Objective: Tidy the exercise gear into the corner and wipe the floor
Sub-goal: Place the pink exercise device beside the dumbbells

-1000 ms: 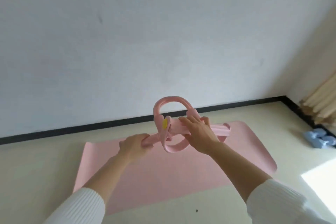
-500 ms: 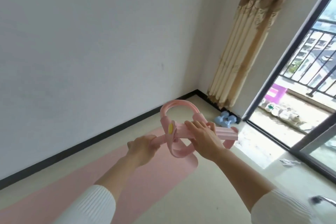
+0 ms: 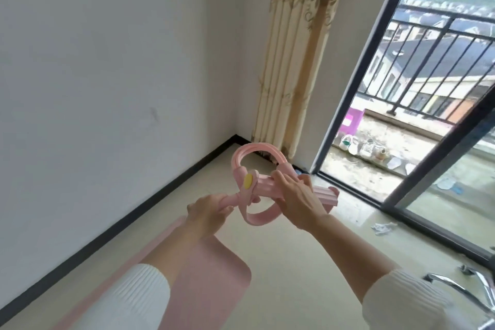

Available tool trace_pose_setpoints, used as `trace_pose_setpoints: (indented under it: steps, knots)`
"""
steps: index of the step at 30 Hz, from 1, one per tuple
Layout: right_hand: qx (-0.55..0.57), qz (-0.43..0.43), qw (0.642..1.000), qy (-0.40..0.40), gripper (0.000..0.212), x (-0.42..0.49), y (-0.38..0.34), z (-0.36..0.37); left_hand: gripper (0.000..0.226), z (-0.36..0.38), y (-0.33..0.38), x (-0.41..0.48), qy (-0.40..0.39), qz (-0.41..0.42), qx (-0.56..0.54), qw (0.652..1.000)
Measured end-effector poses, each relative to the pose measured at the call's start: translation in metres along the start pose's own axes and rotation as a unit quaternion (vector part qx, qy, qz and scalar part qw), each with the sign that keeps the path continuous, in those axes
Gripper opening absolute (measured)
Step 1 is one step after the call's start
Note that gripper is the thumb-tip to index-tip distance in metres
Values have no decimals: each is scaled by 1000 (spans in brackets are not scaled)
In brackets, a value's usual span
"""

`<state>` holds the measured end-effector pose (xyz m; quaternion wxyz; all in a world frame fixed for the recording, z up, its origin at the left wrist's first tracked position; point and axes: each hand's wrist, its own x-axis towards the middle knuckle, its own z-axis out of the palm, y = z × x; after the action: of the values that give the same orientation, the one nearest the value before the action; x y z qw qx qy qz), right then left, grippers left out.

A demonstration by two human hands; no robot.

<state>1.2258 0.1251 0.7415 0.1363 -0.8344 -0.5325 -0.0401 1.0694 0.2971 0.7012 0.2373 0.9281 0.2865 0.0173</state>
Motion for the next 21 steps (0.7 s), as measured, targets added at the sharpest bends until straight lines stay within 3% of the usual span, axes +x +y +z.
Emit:
trace_pose_setpoints:
  steps: [8,16,21]
  knots:
    - [-9,15,1000,11,22,130,115,12,27,-11,31,182,-35,18,8,999]
    - [-14,15,999,-37,30,271,240,67,33,12,41,368,-53,2,0,999]
    - [8,19,997,-76,26,358,312,99,49,24,50,477,-76,-44,2,996]
